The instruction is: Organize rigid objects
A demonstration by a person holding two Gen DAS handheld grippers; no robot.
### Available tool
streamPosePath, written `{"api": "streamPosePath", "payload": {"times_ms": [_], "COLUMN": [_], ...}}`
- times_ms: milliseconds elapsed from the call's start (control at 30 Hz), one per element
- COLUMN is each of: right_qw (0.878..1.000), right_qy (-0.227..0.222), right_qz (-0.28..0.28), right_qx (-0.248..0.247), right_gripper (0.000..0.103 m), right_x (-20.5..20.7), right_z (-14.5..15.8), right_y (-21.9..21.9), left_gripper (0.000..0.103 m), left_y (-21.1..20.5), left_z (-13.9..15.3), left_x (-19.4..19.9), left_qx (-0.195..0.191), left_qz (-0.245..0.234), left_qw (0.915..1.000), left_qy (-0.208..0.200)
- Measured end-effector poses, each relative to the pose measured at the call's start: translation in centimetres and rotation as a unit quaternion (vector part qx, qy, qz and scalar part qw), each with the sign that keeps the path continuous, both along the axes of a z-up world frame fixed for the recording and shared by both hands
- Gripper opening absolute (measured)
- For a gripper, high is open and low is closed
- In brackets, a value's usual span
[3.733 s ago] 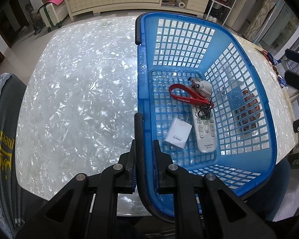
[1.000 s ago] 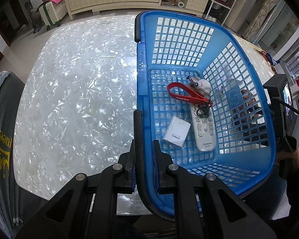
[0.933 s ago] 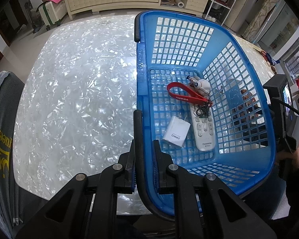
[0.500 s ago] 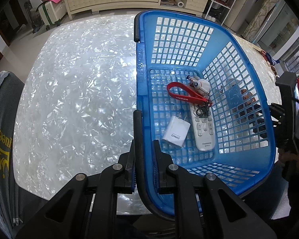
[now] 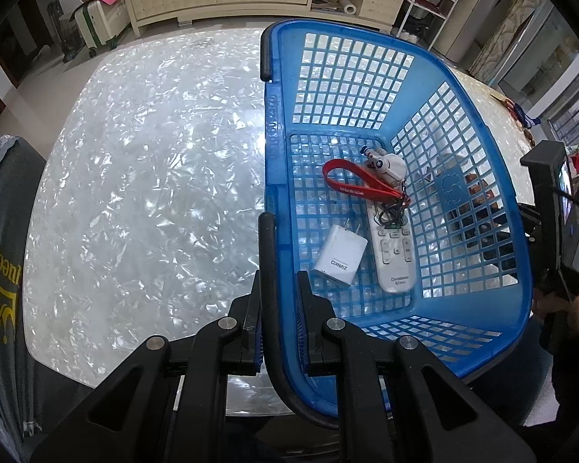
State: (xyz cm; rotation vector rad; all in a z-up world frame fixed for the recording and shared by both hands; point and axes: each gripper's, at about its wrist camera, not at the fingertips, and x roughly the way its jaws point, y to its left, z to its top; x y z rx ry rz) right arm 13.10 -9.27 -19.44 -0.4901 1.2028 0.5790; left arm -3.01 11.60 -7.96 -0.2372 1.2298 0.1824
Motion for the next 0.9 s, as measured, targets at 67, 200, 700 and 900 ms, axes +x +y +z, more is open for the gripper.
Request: {"api": "streamPosePath", "payload": {"times_ms": [67,200,700,900], "right_qw": [1.000,0.999,0.998,0.998], "right_qy": [0.009,0.025,0.022,0.008], "right_qz": [-0.008,-0.018,-0.031,-0.029], "right_qx": [0.012,0.026,0.044,0.051], "right_gripper": [0.028,0.006,0.000,0.000], "right_x": [0.1,0.4,0.6,-0.3], "right_z": [0.1,0.3,1.7,3.6], "right_y": [-0.2,-0.5,-1.9,-2.3], "left_gripper": [0.015,0.015,0.015,0.015], "left_y": [0.0,0.0,0.1,0.1], "left_z": [0.0,0.0,0.0,0.0], "left_x": [0.0,0.0,0.0,0.0], "left_qx": [0.001,-0.001,-0.001,0.000], "left_qz": [0.000,0.000,0.000,0.000], "left_qw": [1.0000,1.0000,1.0000,1.0000], "left_qy": [0.000,-0.001,-0.001,-0.001]}}
